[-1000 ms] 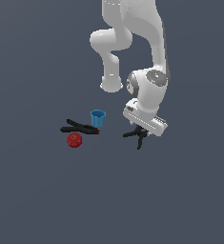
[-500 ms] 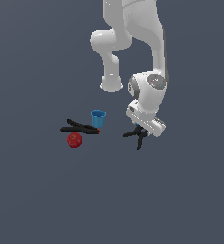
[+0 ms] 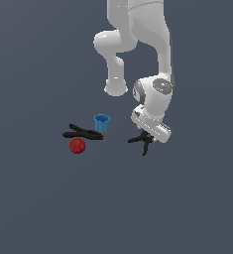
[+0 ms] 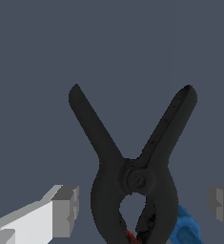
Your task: Pick up a designated object from a clutter of objects.
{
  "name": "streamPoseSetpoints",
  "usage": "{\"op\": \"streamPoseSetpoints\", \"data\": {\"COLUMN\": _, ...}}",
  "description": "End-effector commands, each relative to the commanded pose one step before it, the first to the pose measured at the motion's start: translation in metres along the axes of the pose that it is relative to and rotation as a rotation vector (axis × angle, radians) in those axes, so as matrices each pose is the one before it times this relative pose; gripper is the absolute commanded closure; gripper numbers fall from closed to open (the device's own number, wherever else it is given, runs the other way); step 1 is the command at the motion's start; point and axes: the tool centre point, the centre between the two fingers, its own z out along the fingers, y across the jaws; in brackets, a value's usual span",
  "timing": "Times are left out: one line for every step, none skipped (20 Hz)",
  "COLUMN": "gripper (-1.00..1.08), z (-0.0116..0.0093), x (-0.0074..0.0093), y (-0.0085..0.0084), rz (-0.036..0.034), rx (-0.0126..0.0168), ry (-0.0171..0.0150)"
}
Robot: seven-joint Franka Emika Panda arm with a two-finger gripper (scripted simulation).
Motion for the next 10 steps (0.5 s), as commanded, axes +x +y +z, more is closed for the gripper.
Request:
{"op": "streamPoseSetpoints", "data": {"gripper": -0.92, "z": 0.00580, "x": -0.00011, "y": 0.00051, "rz": 0.00066, "rx": -0.00051, "ry": -0.00029}}
{"op": "streamPoseSetpoints", "data": {"gripper": -0.92, "z": 0.00341, "x": -0.00018, "y": 0.00008, "rz": 0.00000, "rx": 0.00000, "ry": 0.00000}}
{"op": "streamPoseSetpoints", "data": {"gripper": -0.92, "z": 0.00391, "x": -0.00021, "y": 0.00008, "rz": 0.00000, "rx": 0.00000, "ry": 0.00000}}
{"op": "streamPoseSetpoints", "data": {"gripper": -0.92, "z": 0.00437, "x": -0.00001, "y": 0.00017, "rz": 0.00048, "rx": 0.00008, "ry": -0.00003}}
{"op": "streamPoseSetpoints", "data": {"gripper": -0.92, "z": 0.00486, "x": -0.00024, "y": 0.00005, "rz": 0.00000, "rx": 0.00000, "ry": 0.00000}}
{"op": "streamPoseSetpoints", "data": {"gripper": -0.92, "z": 0.00477, "x": 0.00009, "y": 0.00016, "rz": 0.00068, "rx": 0.00010, "ry": -0.00002}}
{"op": "streamPoseSetpoints", "data": {"gripper": -0.92, "z": 0.00427, "x": -0.00018, "y": -0.00002, "rz": 0.00000, "rx": 0.00000, "ry": 0.00000}}
{"op": "streamPoseSetpoints", "data": {"gripper": -0.92, "z": 0.00369, "x": 0.00017, "y": 0.00009, "rz": 0.00069, "rx": 0.00007, "ry": 0.00004}}
{"op": "streamPoseSetpoints", "data": {"gripper": -0.92, "z": 0.00321, "x": -0.00010, "y": -0.00007, "rz": 0.00000, "rx": 0.00000, "ry": 0.00000}}
{"op": "streamPoseSetpoints", "data": {"gripper": -0.92, "z": 0.00270, "x": -0.00008, "y": -0.00008, "rz": 0.00000, "rx": 0.00000, "ry": 0.00000}}
